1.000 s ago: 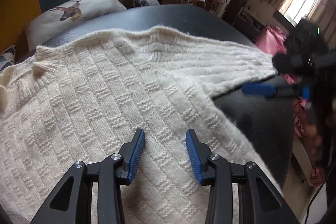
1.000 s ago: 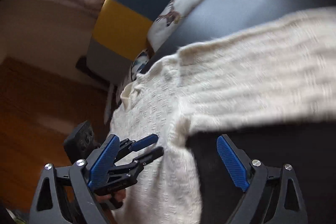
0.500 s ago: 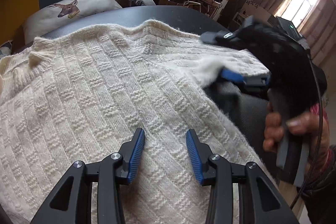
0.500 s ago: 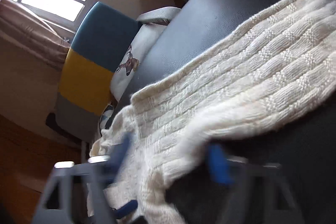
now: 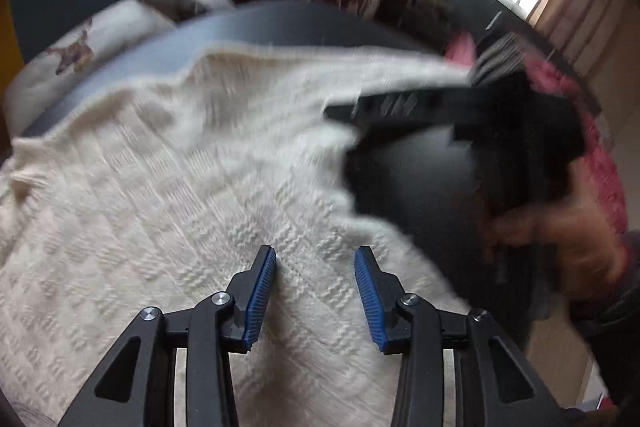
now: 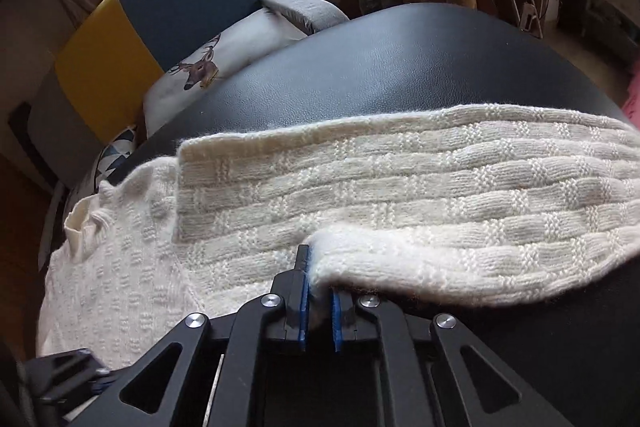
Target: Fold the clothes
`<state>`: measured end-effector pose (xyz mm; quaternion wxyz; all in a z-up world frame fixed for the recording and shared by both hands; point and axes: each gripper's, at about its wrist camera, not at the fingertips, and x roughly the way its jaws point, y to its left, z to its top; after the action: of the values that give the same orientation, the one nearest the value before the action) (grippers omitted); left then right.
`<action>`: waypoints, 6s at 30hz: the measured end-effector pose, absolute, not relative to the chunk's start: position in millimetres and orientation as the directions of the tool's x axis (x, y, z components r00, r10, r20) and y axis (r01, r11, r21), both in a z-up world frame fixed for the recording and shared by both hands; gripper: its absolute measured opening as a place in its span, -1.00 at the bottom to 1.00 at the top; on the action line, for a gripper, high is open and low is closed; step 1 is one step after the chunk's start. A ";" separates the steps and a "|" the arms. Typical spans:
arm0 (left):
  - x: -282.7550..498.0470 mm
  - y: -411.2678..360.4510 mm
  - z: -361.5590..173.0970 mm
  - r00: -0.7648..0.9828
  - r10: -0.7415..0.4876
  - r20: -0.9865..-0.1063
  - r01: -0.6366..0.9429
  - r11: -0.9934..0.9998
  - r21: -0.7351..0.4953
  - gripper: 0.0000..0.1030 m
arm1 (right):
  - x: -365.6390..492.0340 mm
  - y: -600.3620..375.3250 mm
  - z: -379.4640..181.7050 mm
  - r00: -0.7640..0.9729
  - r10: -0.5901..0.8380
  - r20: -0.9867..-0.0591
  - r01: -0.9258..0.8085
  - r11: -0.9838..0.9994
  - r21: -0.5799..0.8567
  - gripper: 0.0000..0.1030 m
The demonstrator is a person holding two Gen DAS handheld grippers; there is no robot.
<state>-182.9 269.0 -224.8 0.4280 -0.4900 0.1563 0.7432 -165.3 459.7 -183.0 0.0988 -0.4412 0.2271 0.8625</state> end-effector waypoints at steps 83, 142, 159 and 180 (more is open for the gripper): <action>-127.8 -3.7 -183.7 -0.463 0.398 -0.792 -0.305 -0.911 -0.279 -0.20 | -19.3 276.8 -145.2 -0.351 -0.383 -0.855 0.276 -0.914 0.296 0.99; 60.1 -133.0 -212.5 -0.423 0.490 -0.762 0.014 -0.837 -0.547 -0.85 | 22.7 162.8 -176.0 -0.438 -0.133 -0.889 0.314 -0.949 -0.012 1.00; 2.2 -104.4 -152.5 -0.530 0.405 -0.745 -0.097 -0.902 -0.421 -0.68 | -8.4 170.8 -182.8 -0.398 -0.176 -0.900 0.356 -0.934 0.025 1.00; -138.8 -104.7 -191.9 -0.516 0.210 -0.831 0.051 -0.960 -0.275 -0.75 | -65.2 228.2 -189.4 -0.470 -0.182 -0.864 0.187 -0.977 0.104 1.00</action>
<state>-138.8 -104.7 -191.9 0.0460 -0.4900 -0.1334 0.8603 -65.2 228.2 -189.4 -0.1075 -0.5036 -0.0025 0.8572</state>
